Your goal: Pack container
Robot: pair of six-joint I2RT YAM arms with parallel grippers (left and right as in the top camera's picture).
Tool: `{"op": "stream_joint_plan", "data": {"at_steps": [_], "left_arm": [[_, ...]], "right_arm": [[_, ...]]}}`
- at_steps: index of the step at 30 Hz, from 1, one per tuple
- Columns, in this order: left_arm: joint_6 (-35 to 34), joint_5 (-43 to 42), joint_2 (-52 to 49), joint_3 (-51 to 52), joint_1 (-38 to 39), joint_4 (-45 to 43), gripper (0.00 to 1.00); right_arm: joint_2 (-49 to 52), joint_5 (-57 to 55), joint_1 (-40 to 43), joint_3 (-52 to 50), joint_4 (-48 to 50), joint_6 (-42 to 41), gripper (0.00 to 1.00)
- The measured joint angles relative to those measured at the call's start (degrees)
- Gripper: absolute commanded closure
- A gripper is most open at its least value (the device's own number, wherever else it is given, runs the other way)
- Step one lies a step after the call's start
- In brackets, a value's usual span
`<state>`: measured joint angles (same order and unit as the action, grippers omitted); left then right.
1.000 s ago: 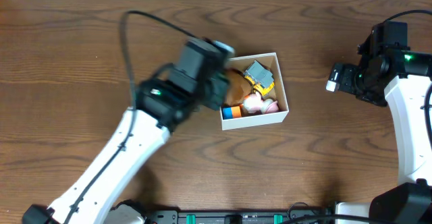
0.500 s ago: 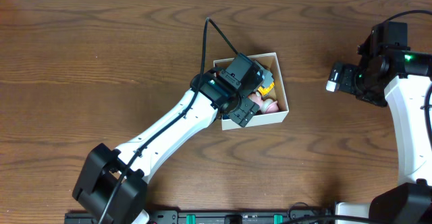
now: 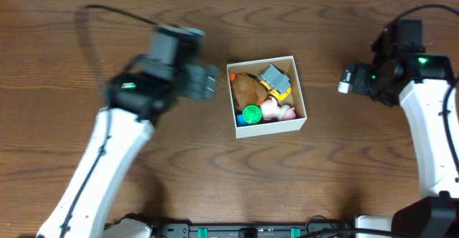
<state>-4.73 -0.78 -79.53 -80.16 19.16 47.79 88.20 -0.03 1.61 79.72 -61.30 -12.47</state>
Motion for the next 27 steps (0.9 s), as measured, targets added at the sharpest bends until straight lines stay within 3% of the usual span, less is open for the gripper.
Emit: {"op": "stream_joint_plan", "data": {"at_steps": [8,17,22,27], "left_arm": [[-1.31,1.20,0.44,-0.04,-13.27,-0.48,0.02],[0.61,-2.60,3.80,1.25,-15.26,2.58,0.02],[2.60,-4.09,19.34,9.31,-13.51,-1.60,0.02],[3.04,-4.61,38.84,21.49,-13.31,-4.13,0.02]], "right_arm": [[-0.07,-5.95,-9.64,-0.02,12.66,0.48,0.01],[-4.20,-7.61,-10.10,-0.46,11.02,-0.22,0.01],[-18.32,-10.97,-11.37,-6.84,14.01,-3.41,0.01],[-37.11,-16.85,-17.79,-19.19,16.79,-5.38,0.01]]}}
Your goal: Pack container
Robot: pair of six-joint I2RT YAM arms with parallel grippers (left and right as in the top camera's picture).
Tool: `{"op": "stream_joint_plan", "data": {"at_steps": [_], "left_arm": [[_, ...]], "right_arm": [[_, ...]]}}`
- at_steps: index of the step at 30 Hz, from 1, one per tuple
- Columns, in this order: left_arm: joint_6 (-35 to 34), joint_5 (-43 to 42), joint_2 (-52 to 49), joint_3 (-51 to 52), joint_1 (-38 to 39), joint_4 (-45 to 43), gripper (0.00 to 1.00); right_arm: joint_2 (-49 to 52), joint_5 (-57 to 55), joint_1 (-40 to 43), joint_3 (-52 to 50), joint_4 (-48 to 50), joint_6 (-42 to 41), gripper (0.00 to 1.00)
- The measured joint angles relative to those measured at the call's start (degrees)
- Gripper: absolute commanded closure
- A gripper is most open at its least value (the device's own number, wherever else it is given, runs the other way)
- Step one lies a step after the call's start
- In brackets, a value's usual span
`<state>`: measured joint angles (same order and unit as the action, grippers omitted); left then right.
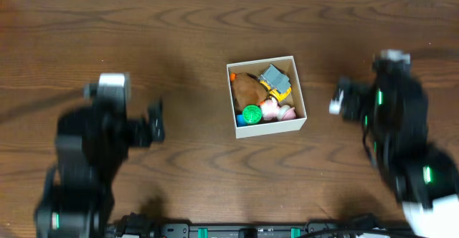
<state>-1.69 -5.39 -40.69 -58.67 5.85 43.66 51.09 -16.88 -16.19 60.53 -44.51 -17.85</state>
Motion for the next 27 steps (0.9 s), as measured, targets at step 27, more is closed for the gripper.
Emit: {"op": "stream_joint_plan", "data": {"at_steps": [27], "left_arm": [[-0.02,-0.09,18.99,9.94,0.00,7.17,0.02]], "right_arm": [[-27.54,-8.68,-8.92,-21.44,-9.68,-9.27,0.01]]}}
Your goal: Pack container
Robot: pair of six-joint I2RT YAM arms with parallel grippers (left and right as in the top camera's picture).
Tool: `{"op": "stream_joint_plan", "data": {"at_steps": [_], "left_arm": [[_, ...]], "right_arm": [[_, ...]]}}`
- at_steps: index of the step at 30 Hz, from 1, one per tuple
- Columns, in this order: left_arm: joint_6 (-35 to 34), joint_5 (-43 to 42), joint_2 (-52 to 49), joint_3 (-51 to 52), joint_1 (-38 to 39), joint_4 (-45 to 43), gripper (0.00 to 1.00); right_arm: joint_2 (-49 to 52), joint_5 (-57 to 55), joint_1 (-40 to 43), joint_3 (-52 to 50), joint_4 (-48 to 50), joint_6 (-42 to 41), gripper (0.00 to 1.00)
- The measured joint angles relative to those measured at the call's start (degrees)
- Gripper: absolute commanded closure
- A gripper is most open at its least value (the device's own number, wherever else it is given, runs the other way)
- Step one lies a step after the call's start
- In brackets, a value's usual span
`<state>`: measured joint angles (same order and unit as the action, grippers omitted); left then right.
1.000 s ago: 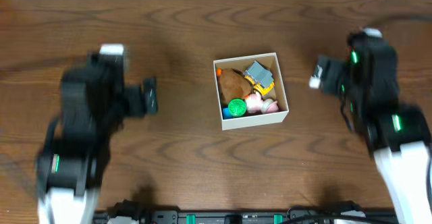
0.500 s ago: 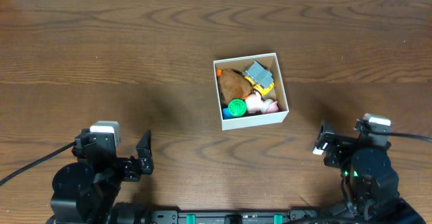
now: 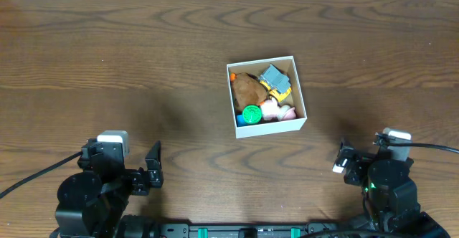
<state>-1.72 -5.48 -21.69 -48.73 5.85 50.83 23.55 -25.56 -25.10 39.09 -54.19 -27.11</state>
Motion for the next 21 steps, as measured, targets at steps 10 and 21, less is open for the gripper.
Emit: {"op": "stream_joint_plan", "data": {"at_steps": [10,21], "left_arm": [[0.00,0.00,0.02,0.02,0.00,-0.02,0.02],[0.00,0.00,0.00,0.13,0.00,0.00,0.02]], "right_arm": [[-3.50,4.92,5.09,-3.23,8.37,6.08,0.01],[-17.22,18.47,17.35,-23.43,39.91,19.78,0.01]]}}
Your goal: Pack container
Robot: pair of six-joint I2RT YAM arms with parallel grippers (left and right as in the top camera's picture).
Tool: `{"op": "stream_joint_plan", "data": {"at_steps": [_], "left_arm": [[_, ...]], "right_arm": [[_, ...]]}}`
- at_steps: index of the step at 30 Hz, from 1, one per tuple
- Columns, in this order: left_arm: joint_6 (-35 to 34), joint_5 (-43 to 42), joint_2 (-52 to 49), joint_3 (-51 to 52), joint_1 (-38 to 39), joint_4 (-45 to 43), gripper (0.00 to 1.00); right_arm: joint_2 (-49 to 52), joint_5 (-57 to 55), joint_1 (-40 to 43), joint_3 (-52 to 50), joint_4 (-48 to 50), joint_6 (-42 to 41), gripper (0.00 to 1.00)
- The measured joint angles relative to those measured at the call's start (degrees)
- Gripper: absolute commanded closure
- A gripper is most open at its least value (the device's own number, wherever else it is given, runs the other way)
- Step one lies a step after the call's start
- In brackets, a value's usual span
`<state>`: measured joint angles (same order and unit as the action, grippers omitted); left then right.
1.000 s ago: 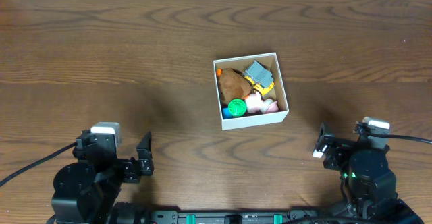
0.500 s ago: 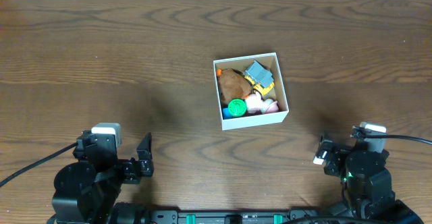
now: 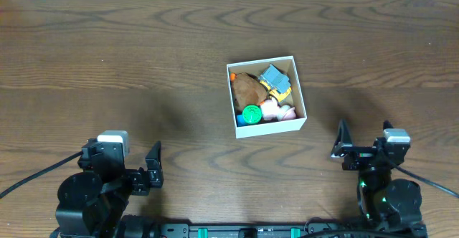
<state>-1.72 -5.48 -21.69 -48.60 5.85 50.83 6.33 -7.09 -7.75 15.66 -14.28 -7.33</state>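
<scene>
A white open box [image 3: 267, 127] sits at the middle of the table. It is packed with a brown plush [image 3: 247, 89], a grey and yellow toy [image 3: 276, 79], a green round piece [image 3: 251, 114], a pink toy [image 3: 272, 109] and a bit of blue. My left gripper [image 3: 152, 168] is drawn back at the front left, far from the box, its fingers apart with nothing between them. My right gripper [image 3: 340, 143] is drawn back at the front right, also empty-looking; its jaws are too foreshortened to read.
Dark wood table [image 3: 143, 51] all around the box. Both arm bases stand at the front edge, with a cable [image 3: 36, 175] running off to the left and another [image 3: 430, 184] to the right.
The right arm has turned a little at its resting place, its gripper now slightly higher in the view. The left arm and the box contents are unchanged.
My left gripper was open just left of the full box and my right arm stood off to its right. Both arms then appeared blurred lower in the view, away from the box. By 0.7 s ago both were folded back at the front edge, where they stay.
</scene>
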Motion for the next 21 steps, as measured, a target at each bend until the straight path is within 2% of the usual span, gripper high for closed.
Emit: {"op": "stream_joint_plan", "data": {"at_steps": [4,9,12,16,21], "left_arm": [[0.00,0.00,0.00,0.00,0.00,0.00,0.02],[0.00,0.00,0.00,0.00,0.00,0.00,0.02],[0.00,0.00,0.00,0.00,0.00,0.02,0.02],[0.00,0.00,0.00,0.00,0.00,0.02,0.02],[0.00,0.00,0.00,0.00,0.00,0.02,0.02]], "right_arm": [[-2.62,1.38,1.81,-4.94,10.47,2.60,0.01],[-5.51,4.00,3.65,-11.08,17.46,5.88,0.01],[-5.60,5.22,4.31,-13.51,17.38,6.78,0.01],[-5.62,6.36,4.31,-15.19,10.32,6.67,0.01],[-5.60,6.73,4.44,-15.26,10.29,6.32,0.01]]}}
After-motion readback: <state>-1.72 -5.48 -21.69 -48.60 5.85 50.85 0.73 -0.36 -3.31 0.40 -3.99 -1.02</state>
